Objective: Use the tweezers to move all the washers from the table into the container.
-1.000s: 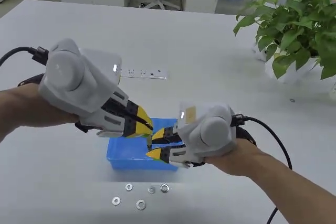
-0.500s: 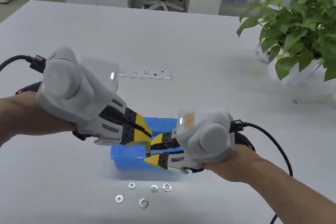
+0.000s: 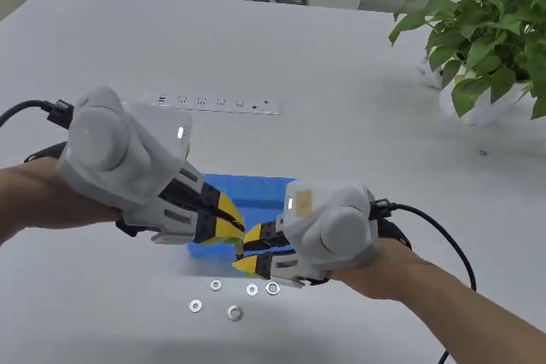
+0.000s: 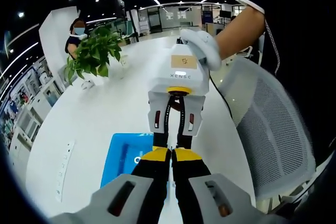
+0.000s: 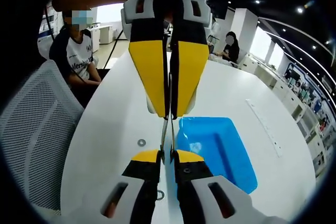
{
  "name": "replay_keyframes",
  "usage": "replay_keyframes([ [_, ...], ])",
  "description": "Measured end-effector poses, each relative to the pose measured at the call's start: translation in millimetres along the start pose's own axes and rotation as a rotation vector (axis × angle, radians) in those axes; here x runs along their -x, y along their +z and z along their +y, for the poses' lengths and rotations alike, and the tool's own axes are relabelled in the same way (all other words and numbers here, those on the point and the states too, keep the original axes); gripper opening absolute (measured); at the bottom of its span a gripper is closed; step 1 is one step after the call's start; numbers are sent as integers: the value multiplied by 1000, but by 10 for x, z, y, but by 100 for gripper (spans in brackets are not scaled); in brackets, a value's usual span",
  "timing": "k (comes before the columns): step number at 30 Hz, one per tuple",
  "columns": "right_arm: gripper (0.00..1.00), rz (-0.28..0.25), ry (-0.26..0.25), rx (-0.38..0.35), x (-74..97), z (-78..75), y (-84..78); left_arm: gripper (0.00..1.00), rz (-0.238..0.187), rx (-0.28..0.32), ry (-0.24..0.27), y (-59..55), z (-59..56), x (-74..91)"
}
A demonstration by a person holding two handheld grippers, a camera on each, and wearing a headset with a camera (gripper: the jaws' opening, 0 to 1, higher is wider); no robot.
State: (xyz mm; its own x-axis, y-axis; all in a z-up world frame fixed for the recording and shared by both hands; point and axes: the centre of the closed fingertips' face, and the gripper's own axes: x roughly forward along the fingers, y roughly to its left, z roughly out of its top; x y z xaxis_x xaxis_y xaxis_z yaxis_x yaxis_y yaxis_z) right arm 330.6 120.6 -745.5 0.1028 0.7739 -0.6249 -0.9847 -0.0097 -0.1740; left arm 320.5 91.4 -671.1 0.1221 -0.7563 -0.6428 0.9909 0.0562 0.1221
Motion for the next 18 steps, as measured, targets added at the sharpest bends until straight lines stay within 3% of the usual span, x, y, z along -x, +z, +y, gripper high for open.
replay_keyframes([
  [18,12,11,43,-34,-115,296,-162,5,2,32,-37,-149,-247,-139],
])
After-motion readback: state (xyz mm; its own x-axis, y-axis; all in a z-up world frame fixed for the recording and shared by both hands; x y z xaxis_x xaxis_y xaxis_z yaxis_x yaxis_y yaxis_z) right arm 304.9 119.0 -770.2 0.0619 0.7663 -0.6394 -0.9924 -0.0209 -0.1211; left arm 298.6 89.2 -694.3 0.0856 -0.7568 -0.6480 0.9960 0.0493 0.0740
